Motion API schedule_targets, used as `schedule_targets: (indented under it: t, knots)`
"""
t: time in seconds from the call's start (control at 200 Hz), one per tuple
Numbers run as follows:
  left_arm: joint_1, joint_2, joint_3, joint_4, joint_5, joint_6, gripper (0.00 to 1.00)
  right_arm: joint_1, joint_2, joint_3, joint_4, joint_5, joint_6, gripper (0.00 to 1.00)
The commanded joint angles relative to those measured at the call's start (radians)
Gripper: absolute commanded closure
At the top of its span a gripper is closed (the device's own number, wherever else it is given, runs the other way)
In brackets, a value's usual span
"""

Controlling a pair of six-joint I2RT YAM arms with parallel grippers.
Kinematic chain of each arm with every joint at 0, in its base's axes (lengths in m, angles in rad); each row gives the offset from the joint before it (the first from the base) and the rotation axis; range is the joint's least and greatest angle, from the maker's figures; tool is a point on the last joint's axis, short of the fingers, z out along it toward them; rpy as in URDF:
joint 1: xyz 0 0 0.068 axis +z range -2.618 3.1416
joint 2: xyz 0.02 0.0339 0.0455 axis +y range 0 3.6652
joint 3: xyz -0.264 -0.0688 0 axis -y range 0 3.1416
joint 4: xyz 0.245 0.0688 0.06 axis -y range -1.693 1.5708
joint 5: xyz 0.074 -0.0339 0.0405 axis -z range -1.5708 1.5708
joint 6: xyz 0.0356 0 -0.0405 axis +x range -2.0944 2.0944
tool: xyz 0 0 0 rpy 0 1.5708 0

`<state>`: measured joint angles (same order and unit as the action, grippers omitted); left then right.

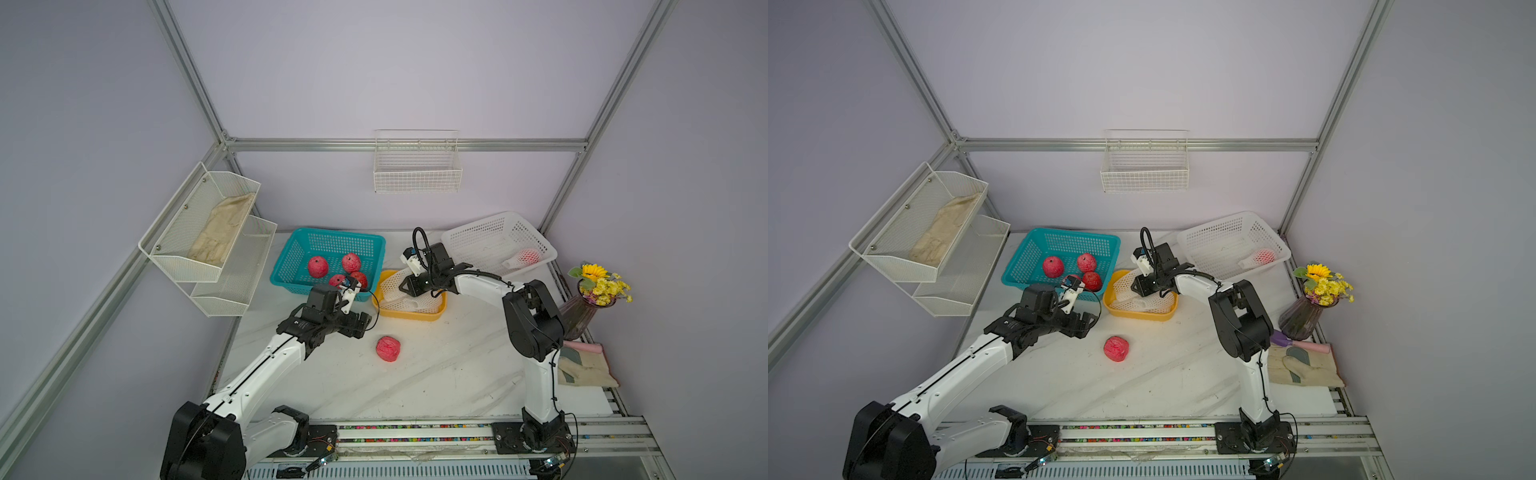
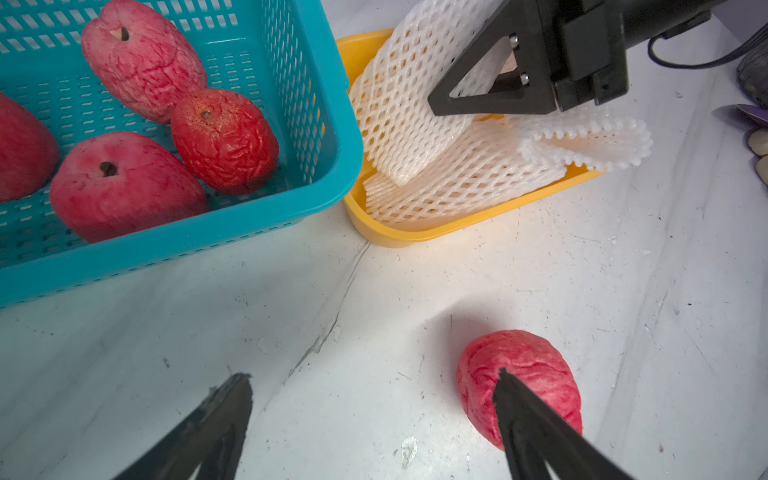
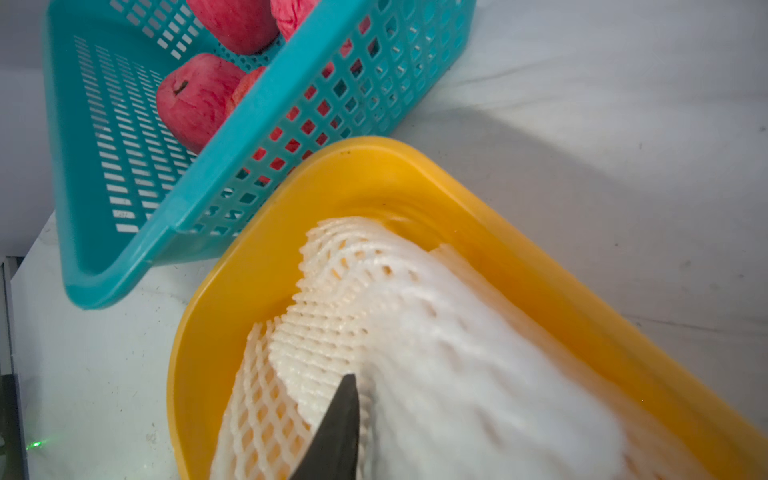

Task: Remove foam nets from apples
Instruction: Place the foam net into the storage box.

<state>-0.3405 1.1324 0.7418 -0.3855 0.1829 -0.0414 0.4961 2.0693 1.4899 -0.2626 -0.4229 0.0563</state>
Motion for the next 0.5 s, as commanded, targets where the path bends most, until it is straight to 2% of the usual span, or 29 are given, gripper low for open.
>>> schedule_targets:
  t: [0.0,0.065,0.185,0.495]
  knots:
    - [0.006,-0.026,0.025,0.010,0.021,0.001,0.08,0.008,0.013,0.039,0.002,0.040,0.017,0.59]
    - [0.006,-0.025,0.026,0.010,0.023,0.002,0.08,0.011,0.003,0.040,0.008,0.050,0.014,0.48]
    - [0.006,-0.023,0.029,0.009,0.028,0.001,0.08,0.016,-0.024,0.036,0.012,0.074,0.008,0.34]
    - [0.006,-0.033,0.039,-0.004,0.029,0.011,0.08,0.021,-0.091,0.022,0.013,0.123,-0.007,0.20]
